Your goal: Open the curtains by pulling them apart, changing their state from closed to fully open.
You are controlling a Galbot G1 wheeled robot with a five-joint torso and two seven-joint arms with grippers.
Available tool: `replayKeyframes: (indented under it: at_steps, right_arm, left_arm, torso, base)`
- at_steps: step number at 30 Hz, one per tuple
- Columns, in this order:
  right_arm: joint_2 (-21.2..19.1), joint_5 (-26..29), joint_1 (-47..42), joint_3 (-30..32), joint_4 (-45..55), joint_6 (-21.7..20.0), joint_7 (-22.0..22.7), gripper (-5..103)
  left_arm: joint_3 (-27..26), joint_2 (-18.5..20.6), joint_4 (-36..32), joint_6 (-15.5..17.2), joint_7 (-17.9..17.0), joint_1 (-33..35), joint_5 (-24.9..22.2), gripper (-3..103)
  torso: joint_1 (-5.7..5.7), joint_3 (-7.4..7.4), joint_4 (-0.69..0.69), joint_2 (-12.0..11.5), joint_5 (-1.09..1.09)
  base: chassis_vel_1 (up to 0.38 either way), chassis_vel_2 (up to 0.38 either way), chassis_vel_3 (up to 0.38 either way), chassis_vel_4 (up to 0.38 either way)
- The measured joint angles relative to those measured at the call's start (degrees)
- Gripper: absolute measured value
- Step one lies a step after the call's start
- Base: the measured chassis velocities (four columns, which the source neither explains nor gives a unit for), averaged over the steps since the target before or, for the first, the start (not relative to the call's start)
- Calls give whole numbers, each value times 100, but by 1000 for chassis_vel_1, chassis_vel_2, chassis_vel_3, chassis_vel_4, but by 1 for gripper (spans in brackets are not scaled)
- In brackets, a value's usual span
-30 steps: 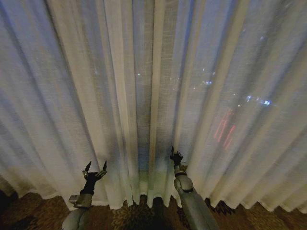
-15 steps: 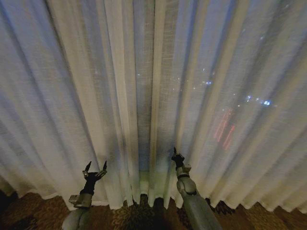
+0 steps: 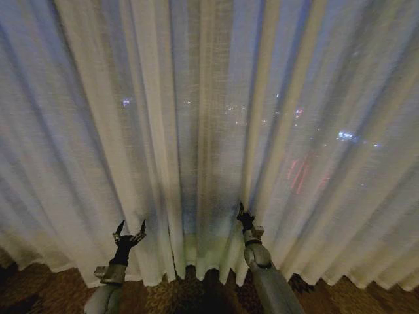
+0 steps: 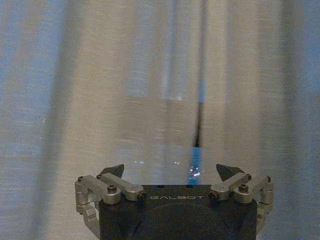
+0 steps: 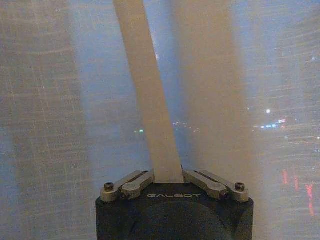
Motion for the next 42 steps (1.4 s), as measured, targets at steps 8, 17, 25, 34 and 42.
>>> replayKeyframes:
  at_steps: [8,17,25,34,42]
  right_arm:
    - [-87,67,-53,65,69,24,-28,0]
    - [-129,111,-61,134,53,71,-54,0]
    - [-203,231,5,187,35,72,-25,0]
    - [-328,408,34,261,10,72,-4,0]
    - [-387,517,29,301,-30,123,0,0]
  left_arm:
    - [0,0,0,0,0,0,0,100]
    - [0,0,0,0,0,0,0,100]
    - [1,0,0,0,0,0,0,100]
    - [0,0,0,0,0,0,0,100]
    - [1,0,0,0,0,0,0,100]
  torso:
    - [0,0,1,0,1]
    - [0,0,0,0,2]
    - [-1,0,1,0,2]
    - [0,0,1,0,0]
    - [0,0,0,0,0]
  base:
    - [-297,-288,294,295]
    - [-361,-354,361,354]
    - [-355,-359,346,373]
    - [-359,-353,361,352]
    - [-363,-363,358,360]
